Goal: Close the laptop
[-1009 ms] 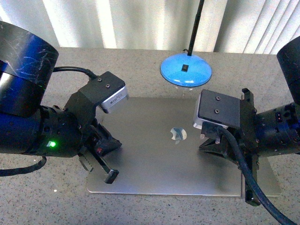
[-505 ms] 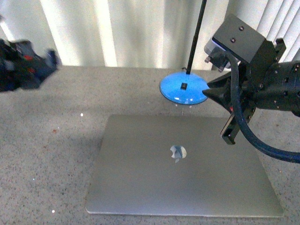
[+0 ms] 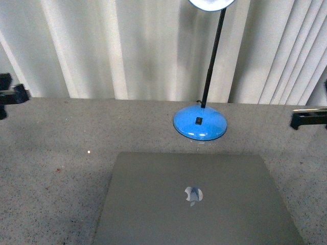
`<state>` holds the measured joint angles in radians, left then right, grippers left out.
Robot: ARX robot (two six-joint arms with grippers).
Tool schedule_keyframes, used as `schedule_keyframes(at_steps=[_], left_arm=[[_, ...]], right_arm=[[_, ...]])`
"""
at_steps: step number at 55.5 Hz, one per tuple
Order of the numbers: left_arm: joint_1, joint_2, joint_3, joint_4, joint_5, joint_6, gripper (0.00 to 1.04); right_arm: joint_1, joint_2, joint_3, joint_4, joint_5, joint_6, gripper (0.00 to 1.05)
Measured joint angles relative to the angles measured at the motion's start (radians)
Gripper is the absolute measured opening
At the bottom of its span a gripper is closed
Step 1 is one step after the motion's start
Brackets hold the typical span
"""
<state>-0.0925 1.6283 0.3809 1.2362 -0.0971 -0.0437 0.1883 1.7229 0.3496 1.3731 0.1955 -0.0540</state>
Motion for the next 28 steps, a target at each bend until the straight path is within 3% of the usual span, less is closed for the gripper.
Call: schedule_keyframes(at_steps=[2, 21, 28], left_arm=[[0.004, -0.066, -0.031, -0.043, 0.010, 0.010, 0.04], [0.080, -0.353, -0.218, -0.138, 0.093, 0.034, 0.04], [0.091, -0.474, -0.270, -0.203, 0.093, 0.036, 0.04]], right_arm=[[-0.010, -0.044, -0.042, -0.009, -0.019, 0.014, 0.03], [-0.083, -0.351, -0.229, -0.146, -0.094, 0.039, 0.03], [-0.106, -0.510, -0.268, -0.277, -0.118, 0.041, 0.03]])
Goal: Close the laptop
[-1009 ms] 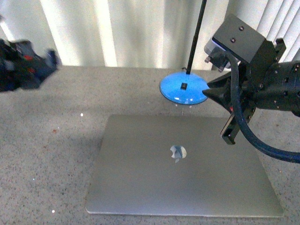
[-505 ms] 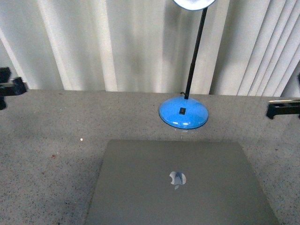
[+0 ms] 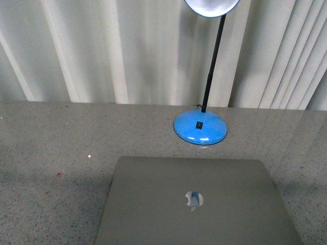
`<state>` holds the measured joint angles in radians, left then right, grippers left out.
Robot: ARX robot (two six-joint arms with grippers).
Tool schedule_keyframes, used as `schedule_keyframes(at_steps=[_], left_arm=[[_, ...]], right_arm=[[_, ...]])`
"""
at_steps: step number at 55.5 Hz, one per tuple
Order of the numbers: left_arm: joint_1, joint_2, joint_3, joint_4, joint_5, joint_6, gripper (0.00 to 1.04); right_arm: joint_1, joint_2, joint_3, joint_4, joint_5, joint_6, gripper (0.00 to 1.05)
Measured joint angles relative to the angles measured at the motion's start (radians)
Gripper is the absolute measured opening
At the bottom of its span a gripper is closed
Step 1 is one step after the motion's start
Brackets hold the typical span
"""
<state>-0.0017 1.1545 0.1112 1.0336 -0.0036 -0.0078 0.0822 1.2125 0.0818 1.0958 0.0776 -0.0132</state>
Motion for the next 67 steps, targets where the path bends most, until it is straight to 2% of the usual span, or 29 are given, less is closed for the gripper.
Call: schedule_keyframes(at_steps=[6, 11, 41, 67], left_arm=[[0.000, -0.079, -0.029, -0.056, 0.003, 0.000, 0.04], [0.000, -0.151, -0.049, -0.104, 0.003, 0.000, 0.04], [0.000, -0.670, -0.084, -0.553, 0.003, 0.000, 0.04], [0.000, -0.868, -0.084, -0.743, 0.003, 0.000, 0.04]], right_arm=[[-0.051, -0.146, -0.009, -0.129, -0.071, 0.001, 0.03], [-0.078, -0.230, -0.025, -0.182, -0.071, 0.002, 0.03], [-0.080, -0.751, -0.076, -0.637, -0.078, 0.002, 0.03], [-0.080, -0.937, -0.076, -0.818, -0.078, 0.002, 0.03]])
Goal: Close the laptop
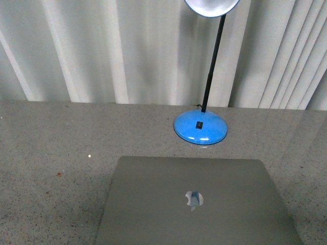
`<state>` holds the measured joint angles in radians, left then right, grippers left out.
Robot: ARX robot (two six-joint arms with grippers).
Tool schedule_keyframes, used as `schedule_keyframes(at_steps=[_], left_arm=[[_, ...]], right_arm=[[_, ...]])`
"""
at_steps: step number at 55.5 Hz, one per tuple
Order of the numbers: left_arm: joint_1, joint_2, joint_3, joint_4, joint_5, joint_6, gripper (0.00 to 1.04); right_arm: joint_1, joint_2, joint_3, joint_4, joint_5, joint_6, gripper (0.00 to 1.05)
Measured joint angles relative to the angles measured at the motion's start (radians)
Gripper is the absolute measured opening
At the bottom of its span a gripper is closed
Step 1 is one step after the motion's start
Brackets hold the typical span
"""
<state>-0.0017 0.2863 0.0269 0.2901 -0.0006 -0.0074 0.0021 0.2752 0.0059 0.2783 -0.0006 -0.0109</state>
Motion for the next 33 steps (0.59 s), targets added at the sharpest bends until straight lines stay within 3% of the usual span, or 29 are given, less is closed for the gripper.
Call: schedule_keyframes(at_steps=[23, 27, 33], left_arm=[[0.000, -0.109, 0.000, -0.109, 0.000, 0.000, 0.04], [0.000, -0.229, 0.000, -0.265, 0.000, 0.000, 0.04], [0.000, -0.284, 0.000, -0.286, 0.000, 0.000, 0.04]], right_arm=[[0.000, -0.132, 0.000, -0.136, 0.000, 0.000, 0.03], [0.000, -0.248, 0.000, -0.271, -0.001, 0.000, 0.03], [0.000, -0.270, 0.000, -0.276, -0.001, 0.000, 0.03]])
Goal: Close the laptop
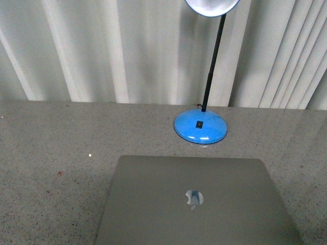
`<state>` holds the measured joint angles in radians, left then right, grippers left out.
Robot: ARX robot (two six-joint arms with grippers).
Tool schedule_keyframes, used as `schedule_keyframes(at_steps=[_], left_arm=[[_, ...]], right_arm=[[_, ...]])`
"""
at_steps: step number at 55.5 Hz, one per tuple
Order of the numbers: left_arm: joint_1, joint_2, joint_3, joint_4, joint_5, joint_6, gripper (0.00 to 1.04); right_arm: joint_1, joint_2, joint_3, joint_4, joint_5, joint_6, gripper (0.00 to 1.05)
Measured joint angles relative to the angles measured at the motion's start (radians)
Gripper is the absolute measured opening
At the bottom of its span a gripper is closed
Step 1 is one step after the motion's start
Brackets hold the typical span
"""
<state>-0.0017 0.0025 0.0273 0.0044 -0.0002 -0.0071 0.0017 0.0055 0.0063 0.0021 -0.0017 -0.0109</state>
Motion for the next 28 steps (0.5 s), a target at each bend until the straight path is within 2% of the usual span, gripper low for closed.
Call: schedule_keyframes(at_steps=[12, 16, 19, 28], left_arm=[[0.000, 0.001, 0.000, -0.004, 0.000, -0.001, 0.04], [0.000, 0.001, 0.000, -0.004, 0.000, 0.000, 0.16], [0.000, 0.001, 0.000, -0.004, 0.000, 0.000, 0.26], [0.000, 0.001, 0.000, -0.004, 0.000, 0.000, 0.55]], right_arm=[[0.000, -0.001, 0.000, -0.001, 0.000, 0.000, 0.03], [0.000, -0.001, 0.000, -0.001, 0.000, 0.000, 0.04], [0.000, -0.001, 0.000, -0.001, 0.000, 0.000, 0.16], [0.000, -0.001, 0.000, -0.001, 0.000, 0.000, 0.42]])
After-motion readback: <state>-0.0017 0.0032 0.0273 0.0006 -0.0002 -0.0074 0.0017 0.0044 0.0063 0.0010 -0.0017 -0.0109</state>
